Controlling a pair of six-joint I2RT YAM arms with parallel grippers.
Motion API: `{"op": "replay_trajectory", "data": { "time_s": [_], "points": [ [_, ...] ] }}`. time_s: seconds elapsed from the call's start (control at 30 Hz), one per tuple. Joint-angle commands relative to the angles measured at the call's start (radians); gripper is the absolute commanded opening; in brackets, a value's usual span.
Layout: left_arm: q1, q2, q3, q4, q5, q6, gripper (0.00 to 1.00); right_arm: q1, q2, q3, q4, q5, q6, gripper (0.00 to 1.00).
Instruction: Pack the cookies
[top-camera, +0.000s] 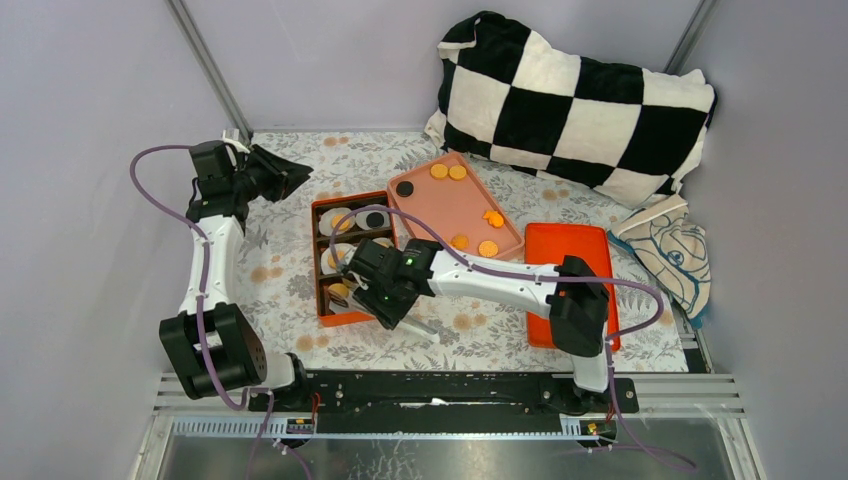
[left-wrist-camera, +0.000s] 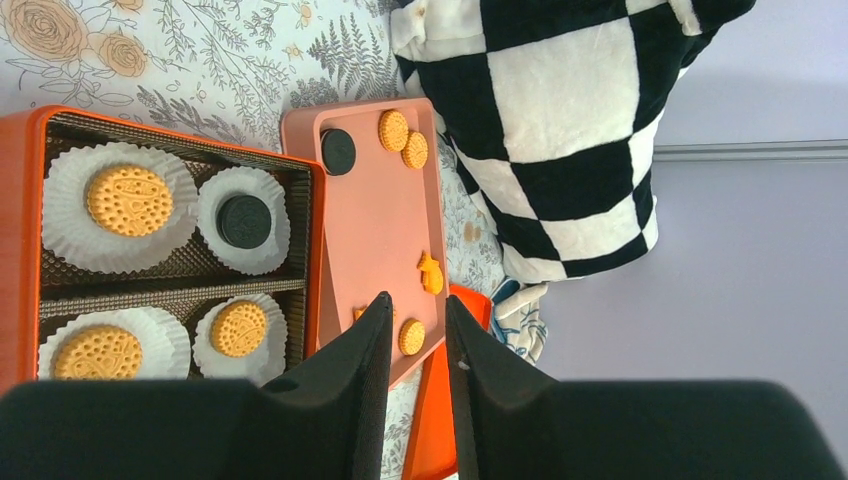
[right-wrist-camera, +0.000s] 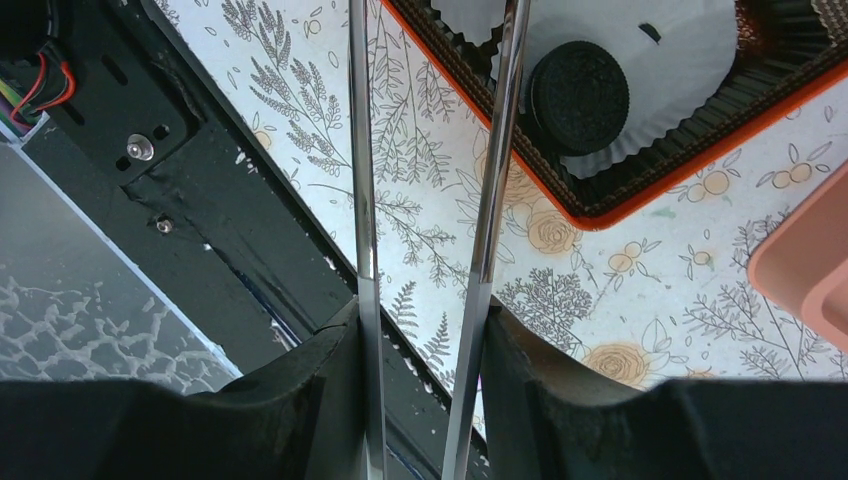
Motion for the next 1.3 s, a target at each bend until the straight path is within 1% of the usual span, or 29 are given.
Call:
{"op": "replay_trajectory", "data": {
  "time_s": [0.0, 0.07, 0.17, 0.3, 0.5, 0.57, 0.63, 0.67, 0.73, 0.87, 0.97, 1.07, 1.13, 1.2, 1.27],
  "points": [
    [0.010, -0.011, 0.001, -0.003, 0.010, 0.028, 0.31, 0.007, 0.031, 0.069, 0.025, -0.042, -0.008, 0.35],
    [0.010, -0.011, 0.003, -0.005, 0.013, 0.033, 0.31, 0.007, 0.034, 0.077, 0.020, -0.045, -0.007, 0.42],
    [0.012, -0.009, 0.002, -0.006, 0.018, 0.036, 0.31, 0.007, 0.034, 0.078, 0.010, -0.035, -0.006, 0.50],
    [0.012, -0.009, 0.004, -0.005, 0.024, 0.041, 0.31, 0.007, 0.024, 0.072, 0.009, -0.027, -0.005, 0.54],
    [0.012, -0.008, 0.011, -0.010, 0.037, 0.051, 0.31, 0.007, 0.009, 0.072, 0.015, -0.012, 0.000, 0.54],
    [0.013, -0.010, 0.010, -0.011, 0.039, 0.052, 0.31, 0.007, -0.004, 0.078, 0.012, 0.005, 0.003, 0.53],
    [0.012, -0.013, 0.010, -0.011, 0.041, 0.051, 0.31, 0.007, -0.031, 0.075, 0.017, 0.037, 0.010, 0.47],
    [0.013, -0.015, 0.011, -0.011, 0.039, 0.051, 0.31, 0.007, -0.046, 0.073, 0.023, 0.042, 0.013, 0.47],
    [0.012, -0.026, 0.013, -0.015, 0.027, 0.051, 0.31, 0.007, -0.074, 0.078, 0.016, 0.077, 0.018, 0.47],
    [0.013, -0.055, 0.027, -0.036, -0.011, 0.062, 0.31, 0.007, -0.126, 0.109, -0.013, 0.109, 0.036, 0.51],
    [0.013, -0.070, 0.031, -0.039, -0.018, 0.063, 0.32, 0.007, -0.153, 0.106, -0.015, 0.136, 0.048, 0.50],
    [0.013, -0.076, 0.027, -0.039, -0.010, 0.059, 0.32, 0.005, -0.175, 0.091, -0.023, 0.223, 0.070, 0.46],
    [0.011, -0.080, 0.015, -0.038, -0.008, 0.056, 0.32, -0.009, -0.200, 0.052, -0.020, 0.333, 0.095, 0.42],
    [0.004, -0.090, 0.001, -0.032, -0.012, 0.054, 0.32, -0.071, -0.226, -0.006, -0.022, 0.381, 0.131, 0.36],
    [-0.009, -0.101, -0.010, -0.026, -0.028, 0.058, 0.32, -0.177, -0.259, -0.088, -0.004, 0.368, 0.166, 0.28]
  ]
}}
